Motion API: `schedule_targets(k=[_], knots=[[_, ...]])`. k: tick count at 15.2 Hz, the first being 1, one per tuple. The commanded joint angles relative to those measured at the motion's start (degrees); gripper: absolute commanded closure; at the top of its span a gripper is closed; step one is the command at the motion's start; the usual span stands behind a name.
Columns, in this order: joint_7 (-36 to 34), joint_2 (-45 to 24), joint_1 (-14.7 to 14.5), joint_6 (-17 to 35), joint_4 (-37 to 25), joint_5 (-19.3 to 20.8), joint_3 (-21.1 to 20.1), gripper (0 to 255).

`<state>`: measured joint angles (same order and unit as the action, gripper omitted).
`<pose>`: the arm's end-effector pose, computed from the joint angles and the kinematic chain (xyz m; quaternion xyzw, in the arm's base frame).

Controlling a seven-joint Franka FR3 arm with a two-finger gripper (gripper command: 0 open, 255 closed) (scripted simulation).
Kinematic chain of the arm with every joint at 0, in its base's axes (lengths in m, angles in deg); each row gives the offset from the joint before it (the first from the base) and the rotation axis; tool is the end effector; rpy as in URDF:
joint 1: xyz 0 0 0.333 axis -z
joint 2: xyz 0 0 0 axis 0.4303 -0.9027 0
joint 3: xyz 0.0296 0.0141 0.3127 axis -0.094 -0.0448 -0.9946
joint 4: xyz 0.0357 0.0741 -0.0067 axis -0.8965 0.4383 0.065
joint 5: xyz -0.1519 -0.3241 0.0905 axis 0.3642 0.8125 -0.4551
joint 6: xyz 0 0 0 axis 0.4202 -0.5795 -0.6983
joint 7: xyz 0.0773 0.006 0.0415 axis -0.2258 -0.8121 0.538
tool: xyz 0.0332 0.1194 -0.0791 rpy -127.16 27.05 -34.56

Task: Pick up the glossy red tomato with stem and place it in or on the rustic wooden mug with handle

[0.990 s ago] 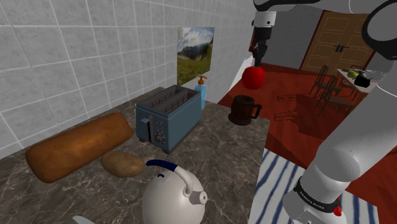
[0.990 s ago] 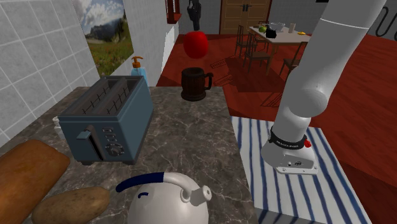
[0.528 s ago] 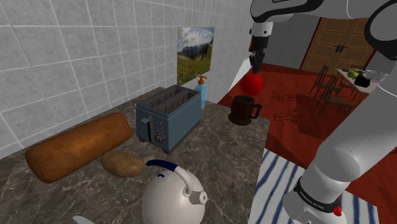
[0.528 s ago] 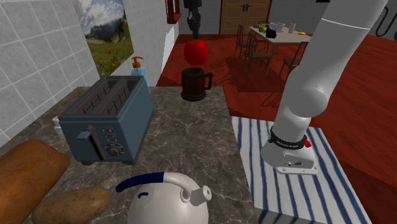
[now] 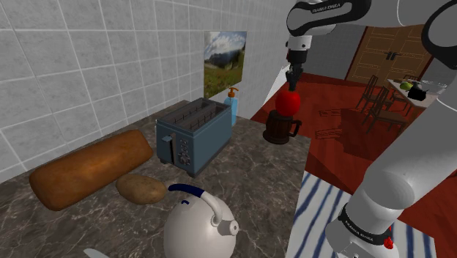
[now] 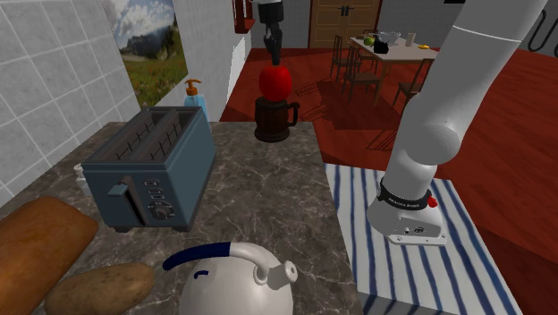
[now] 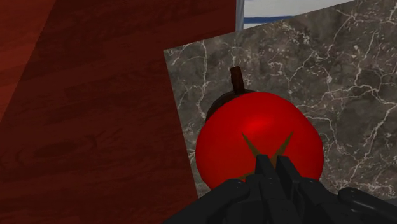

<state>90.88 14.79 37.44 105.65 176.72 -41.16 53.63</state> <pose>0.4192 -0.2367 0.5176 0.9986 -0.0141 -0.0482 0.0152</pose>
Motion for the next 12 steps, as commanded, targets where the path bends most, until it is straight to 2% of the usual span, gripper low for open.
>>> schedule_targets(k=[1, 5, 6, 11, 12], knots=[[-0.02, 0.04, 0.00, 0.13, 0.14, 0.01, -0.01, 255], [-0.02, 0.04, 0.00, 0.13, 0.14, 0.01, -0.01, 255], [-0.02, 0.02, 0.00, 0.12, 0.11, 0.00, -0.01, 0], [-0.02, 0.03, 0.00, 0.13, 0.12, 0.01, -0.01, 0], [0.06, -0.23, -0.07, -1.80, -2.06, -0.11, -0.09, 0]])
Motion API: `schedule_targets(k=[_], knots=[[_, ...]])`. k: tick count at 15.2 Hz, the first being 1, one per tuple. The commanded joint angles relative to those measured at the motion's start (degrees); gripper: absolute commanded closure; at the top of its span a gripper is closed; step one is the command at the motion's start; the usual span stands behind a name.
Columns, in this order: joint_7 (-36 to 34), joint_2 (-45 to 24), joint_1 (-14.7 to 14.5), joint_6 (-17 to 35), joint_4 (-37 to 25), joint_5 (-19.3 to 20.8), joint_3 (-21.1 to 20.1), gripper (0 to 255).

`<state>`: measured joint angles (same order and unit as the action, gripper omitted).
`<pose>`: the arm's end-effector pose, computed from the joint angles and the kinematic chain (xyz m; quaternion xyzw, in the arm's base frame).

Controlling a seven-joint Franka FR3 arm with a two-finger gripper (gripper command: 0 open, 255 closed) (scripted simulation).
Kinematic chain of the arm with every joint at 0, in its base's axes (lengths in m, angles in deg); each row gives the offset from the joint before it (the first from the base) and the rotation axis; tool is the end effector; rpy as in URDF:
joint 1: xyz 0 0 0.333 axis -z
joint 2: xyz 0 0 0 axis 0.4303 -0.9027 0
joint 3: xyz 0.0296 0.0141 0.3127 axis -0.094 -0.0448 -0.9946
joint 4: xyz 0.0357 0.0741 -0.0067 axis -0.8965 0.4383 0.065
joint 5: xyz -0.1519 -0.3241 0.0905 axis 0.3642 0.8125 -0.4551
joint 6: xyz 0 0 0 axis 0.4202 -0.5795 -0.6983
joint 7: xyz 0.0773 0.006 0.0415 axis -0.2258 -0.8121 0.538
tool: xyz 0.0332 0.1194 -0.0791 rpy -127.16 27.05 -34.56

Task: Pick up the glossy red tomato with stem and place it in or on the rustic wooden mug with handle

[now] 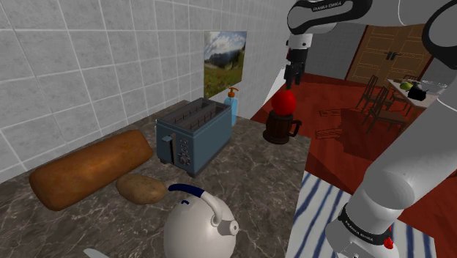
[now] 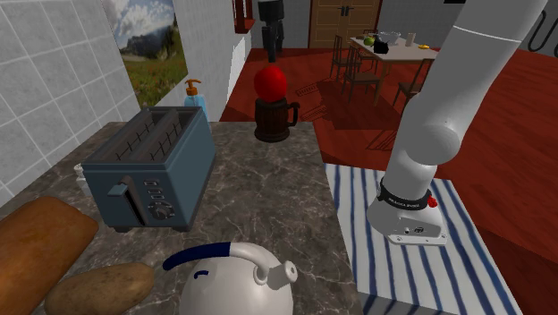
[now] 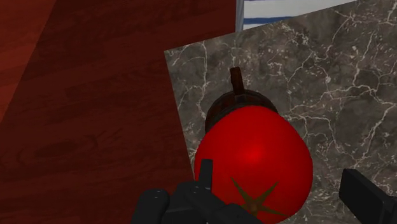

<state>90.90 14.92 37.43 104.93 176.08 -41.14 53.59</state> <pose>0.4185 -0.2364 0.5227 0.9986 -0.0141 -0.0479 0.0154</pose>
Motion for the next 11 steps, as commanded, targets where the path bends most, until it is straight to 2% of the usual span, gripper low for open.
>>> schedule_targets(k=[1, 3, 11], knots=[[0.13, -0.73, -0.13, -3.03, -3.71, -0.25, -0.12, 0], [0.35, -1.58, -0.24, -6.55, -8.06, -0.49, -0.22, 0], [0.35, -1.58, -0.24, -6.55, -8.06, -0.49, -0.22, 0]])
